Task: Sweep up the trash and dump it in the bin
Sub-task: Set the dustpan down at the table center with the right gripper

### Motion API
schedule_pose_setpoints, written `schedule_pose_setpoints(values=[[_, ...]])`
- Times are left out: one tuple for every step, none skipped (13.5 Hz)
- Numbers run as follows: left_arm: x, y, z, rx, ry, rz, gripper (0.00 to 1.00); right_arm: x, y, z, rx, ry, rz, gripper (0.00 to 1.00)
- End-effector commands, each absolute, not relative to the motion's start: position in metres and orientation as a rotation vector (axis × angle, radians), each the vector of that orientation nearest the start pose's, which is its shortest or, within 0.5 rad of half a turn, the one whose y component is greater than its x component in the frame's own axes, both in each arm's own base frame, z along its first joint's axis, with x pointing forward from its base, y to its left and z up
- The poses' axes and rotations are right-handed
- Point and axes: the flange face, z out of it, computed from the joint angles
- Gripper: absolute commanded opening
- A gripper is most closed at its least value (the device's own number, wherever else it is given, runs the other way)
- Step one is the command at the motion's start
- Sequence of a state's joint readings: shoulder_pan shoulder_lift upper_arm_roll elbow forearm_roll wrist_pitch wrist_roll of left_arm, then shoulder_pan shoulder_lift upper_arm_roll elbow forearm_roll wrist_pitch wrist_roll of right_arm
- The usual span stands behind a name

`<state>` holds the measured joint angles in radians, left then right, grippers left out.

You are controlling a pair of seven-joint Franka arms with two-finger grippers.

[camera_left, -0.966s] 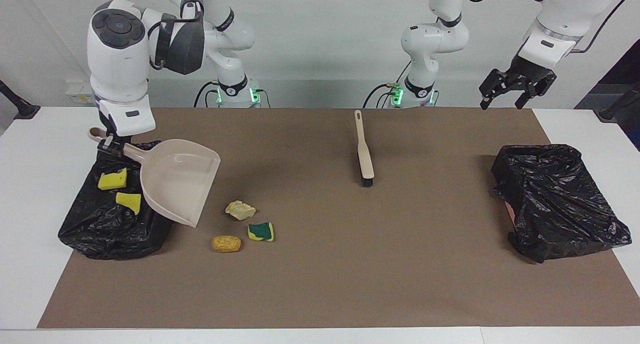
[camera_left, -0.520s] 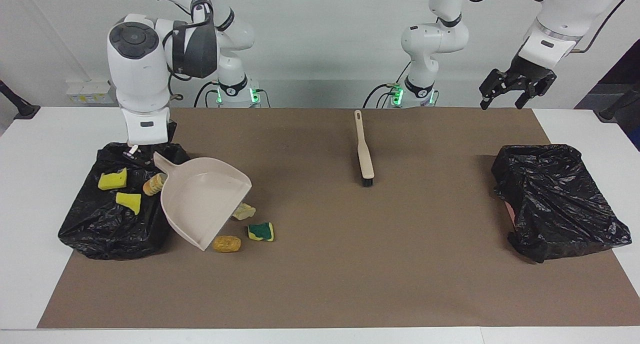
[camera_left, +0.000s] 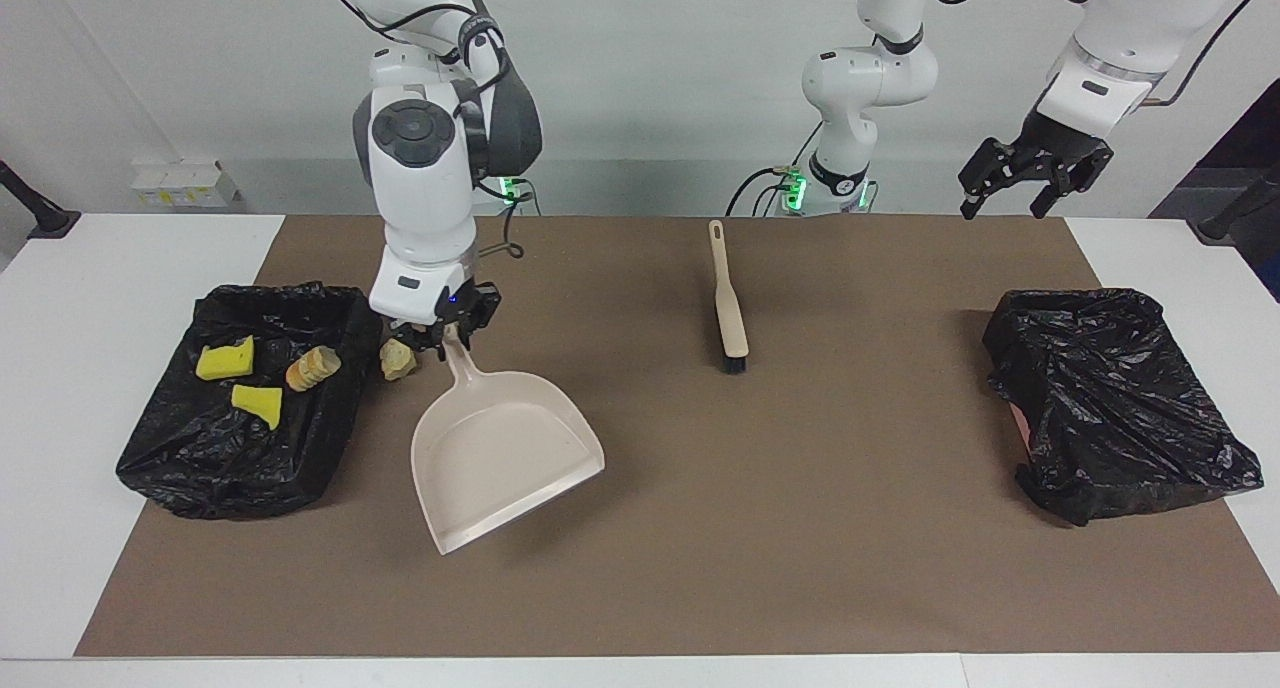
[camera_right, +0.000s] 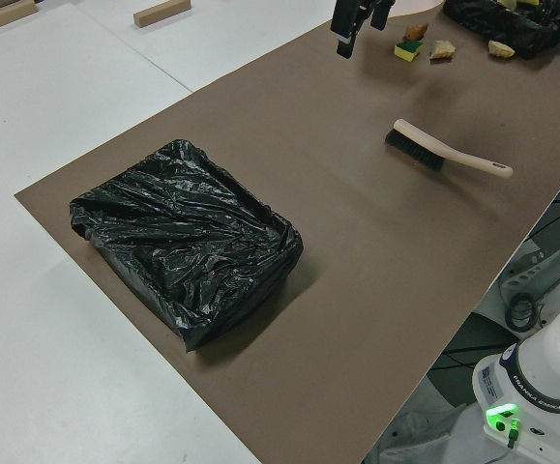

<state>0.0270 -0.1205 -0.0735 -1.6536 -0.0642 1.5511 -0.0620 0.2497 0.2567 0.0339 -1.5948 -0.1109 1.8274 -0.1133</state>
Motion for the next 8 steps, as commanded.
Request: schedule_pose_setpoints(values=[[0.509, -0.030, 0.653, -3.182, -0.036, -0.013, 1.00, 0.613, 0.229, 0.463, -3.140, -0.393, -0.052, 0.00], [0.509, -0.030, 0.653, -3.182, -0.036, -0.013, 1.00, 0.612, 0.254, 0.451, -3.138, -0.301, -0.082, 0.00], [0.509, -0.030, 0.653, -3.182, -0.036, -0.013, 1.00, 0.614, 0.275, 0.438, -3.132, -0.212, -0.105, 0.00], [0.509, -0.030, 0.653, -3.182, -0.036, -0.013, 1.00, 0.614, 0.293, 0.422, -3.120, -0.144, -0.096, 0.00], [0.509, -0.030, 0.653, -3.182, -0.036, -0.013, 1.00, 0.609, 0.319, 0.397, -3.131, -0.120, -0.057, 0.00], [0.509, -0.030, 0.653, -3.182, -0.036, -0.013, 1.00, 0.609, 0.346, 0.382, -3.126, -0.073, -0.067, 0.00], [0.509, -0.030, 0.653, -3.182, -0.036, -0.013, 1.00, 0.615, 0.360, 0.368, -3.119, -0.001, -0.077, 0.00], [0.509, -0.030, 0.653, -3.182, -0.036, -0.013, 1.00, 0.621, 0.367, 0.360, -3.109, 0.018, -0.093, 0.00]])
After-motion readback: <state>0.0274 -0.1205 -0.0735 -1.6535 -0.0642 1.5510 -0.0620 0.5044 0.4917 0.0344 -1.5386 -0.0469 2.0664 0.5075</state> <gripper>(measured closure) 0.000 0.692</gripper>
